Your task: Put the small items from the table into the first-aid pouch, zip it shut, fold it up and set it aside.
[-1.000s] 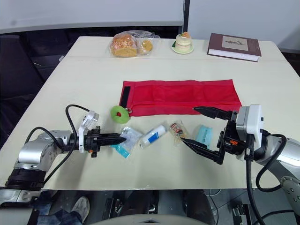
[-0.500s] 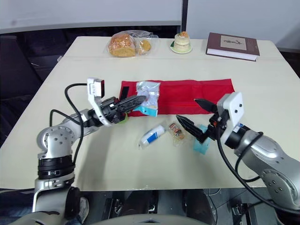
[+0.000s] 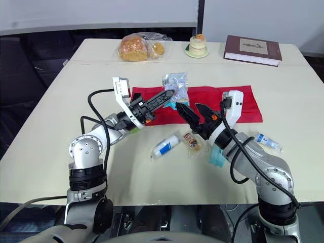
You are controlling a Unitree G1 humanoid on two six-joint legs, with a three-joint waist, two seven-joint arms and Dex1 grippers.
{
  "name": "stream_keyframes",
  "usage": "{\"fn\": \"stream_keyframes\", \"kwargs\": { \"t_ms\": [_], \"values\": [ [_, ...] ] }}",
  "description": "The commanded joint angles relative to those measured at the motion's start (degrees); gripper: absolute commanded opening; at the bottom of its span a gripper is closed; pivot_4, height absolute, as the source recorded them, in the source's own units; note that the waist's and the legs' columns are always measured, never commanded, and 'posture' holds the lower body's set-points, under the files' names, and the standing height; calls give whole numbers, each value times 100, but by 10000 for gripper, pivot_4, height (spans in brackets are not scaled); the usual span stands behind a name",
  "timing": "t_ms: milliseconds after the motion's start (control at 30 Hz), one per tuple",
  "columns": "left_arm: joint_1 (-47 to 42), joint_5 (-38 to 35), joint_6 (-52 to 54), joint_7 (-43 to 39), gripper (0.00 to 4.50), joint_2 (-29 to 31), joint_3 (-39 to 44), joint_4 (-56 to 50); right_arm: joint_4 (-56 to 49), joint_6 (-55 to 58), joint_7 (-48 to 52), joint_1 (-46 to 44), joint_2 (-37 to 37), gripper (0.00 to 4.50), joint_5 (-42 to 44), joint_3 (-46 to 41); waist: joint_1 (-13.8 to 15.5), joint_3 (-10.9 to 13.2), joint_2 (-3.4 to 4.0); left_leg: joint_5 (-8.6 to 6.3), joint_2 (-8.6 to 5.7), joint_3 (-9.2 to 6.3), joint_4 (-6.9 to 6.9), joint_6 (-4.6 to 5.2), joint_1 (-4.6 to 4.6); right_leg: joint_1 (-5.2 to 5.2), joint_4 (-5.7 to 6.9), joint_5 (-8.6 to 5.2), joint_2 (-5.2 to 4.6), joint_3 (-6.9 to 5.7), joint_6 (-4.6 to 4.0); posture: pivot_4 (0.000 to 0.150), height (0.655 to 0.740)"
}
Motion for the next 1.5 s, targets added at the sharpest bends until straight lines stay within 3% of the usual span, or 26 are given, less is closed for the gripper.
{"fn": "stream_keyframes", "kwargs": {
  "t_ms": [33,333,367,400,600,667,1033,1167,1200,1233,1300,1400,1500],
  "values": [
    [-43,-139,-108,-31,27,1,-61,-250,-58,-146,-75,-204,118,45000,94,83,-3,0,0,0,0,0,0,0,0,0,0,0,0,0,0,1500,7289],
    [56,-214,-91,-94,27,62,-125,-294,74,-251,-88,-390,277,45000,-82,202,-9,0,0,-1,0,1,0,1,-1,0,-3,0,1,1,0,1500,7289],
    [62,-209,-99,-111,0,70,-147,-293,83,-260,-80,-395,284,39790,-105,199,-9,0,1,-1,1,0,0,1,-1,0,-3,0,1,0,0,1500,7289],
    [67,-216,-104,-115,0,78,-153,-290,85,-265,-79,-401,292,37972,-123,201,-8,0,0,-1,1,0,0,1,-1,-1,-3,0,2,0,0,1500,7289],
    [96,-186,-172,-94,0,62,-226,-268,98,-233,-18,-403,288,7230,-317,242,-8,0,1,-1,1,1,-1,1,-1,-1,-4,0,1,1,0,1500,7289],
    [99,-182,-201,-83,0,53,-253,-265,87,-221,0,-394,290,475,-341,246,-11,0,1,-1,1,1,-1,1,-1,-1,-4,0,2,0,0,1500,7289],
    [153,-52,-373,-83,0,145,-341,-257,101,-178,40,-362,271,17,-311,202,-11,1,1,-1,2,1,-2,2,-1,-1,-6,-1,2,0,0,1500,7289],
    [216,52,-296,-560,17143,719,-347,-300,124,-158,80,-304,157,0,-224,68,-36,1,1,-1,2,1,-4,2,-1,-2,-7,-1,3,0,0,1500,7289],
    [206,148,-346,-708,23100,905,-345,-251,123,-155,85,-275,117,0,-206,37,-50,1,2,-1,2,1,-5,2,-1,-3,-7,-1,3,1,0,1500,7289],
    [148,337,-473,-909,25251,1161,-335,-95,119,-144,103,-217,51,0,-163,-12,-62,2,2,-1,3,1,-6,2,-2,-5,-7,-1,4,1,0,1500,7289],
    [1,671,-716,-1276,35256,1587,-302,275,104,-122,167,-96,-95,0,-105,-99,-79,2,3,-1,3,0,-7,2,-4,-7,-8,-1,5,-1,-1,1500,7289],
    [-197,1153,-1105,-1747,43942,2034,-370,800,88,-128,229,52,-275,0,-40,-168,-90,2,3,-1,2,1,-9,2,-4,-8,-10,-3,6,-1,-2,1500,7289],
    [-352,2038,-1827,-2372,43942,2533,-785,1388,66,-107,323,241,-463,0,1,-242,-107,2,3,-2,2,5,-10,3,-6,-8,-14,-3,6,2,0,1500,7289]
  ]
}}
